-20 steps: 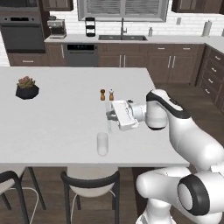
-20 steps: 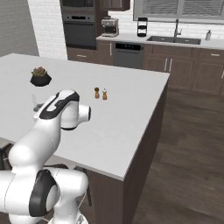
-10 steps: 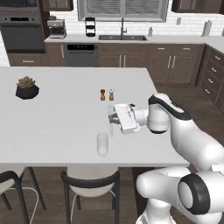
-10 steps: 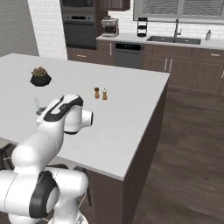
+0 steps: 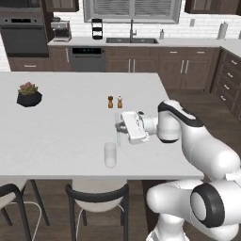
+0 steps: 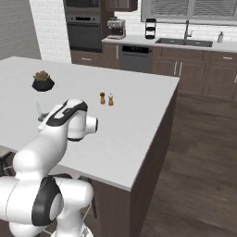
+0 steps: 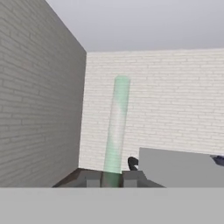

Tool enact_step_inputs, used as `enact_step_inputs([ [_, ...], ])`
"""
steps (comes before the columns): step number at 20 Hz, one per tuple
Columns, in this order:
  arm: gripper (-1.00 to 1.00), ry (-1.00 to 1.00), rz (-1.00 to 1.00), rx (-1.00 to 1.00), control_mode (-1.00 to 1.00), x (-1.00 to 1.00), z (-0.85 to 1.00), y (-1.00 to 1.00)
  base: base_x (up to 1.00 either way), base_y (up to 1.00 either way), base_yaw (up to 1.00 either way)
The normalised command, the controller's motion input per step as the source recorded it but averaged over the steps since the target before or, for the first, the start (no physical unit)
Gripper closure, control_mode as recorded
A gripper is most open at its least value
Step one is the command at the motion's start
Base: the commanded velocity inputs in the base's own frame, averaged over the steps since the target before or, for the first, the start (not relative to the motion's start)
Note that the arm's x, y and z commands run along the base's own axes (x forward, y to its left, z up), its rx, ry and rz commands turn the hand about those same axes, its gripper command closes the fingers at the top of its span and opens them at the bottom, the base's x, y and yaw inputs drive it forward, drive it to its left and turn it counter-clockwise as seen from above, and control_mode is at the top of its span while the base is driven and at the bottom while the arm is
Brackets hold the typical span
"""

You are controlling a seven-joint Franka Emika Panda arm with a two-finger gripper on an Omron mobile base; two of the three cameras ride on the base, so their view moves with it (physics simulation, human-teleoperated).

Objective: Take a straw from the drawer in front and place it inside the glass cup on the dining counter.

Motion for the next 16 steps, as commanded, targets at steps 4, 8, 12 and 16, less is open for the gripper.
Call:
enact_step_inputs([
  [4,1.0,-0.07,0.0,0.0,-1.0,0.0,-0.15,-0.03,0.0,0.0,0.0],
  [8,1.0,-0.07,0.02,0.0,-1.0,0.12,-0.08,0.0,0.0,0.0,0.0],
  [12,1.0,-0.04,0.04,0.0,-1.0,0.14,-0.04,0.0,0.0,0.0,0.0],
  [16,1.0,-0.02,0.04,0.0,-1.0,0.09,-0.03,0.0,0.0,0.0,0.0],
])
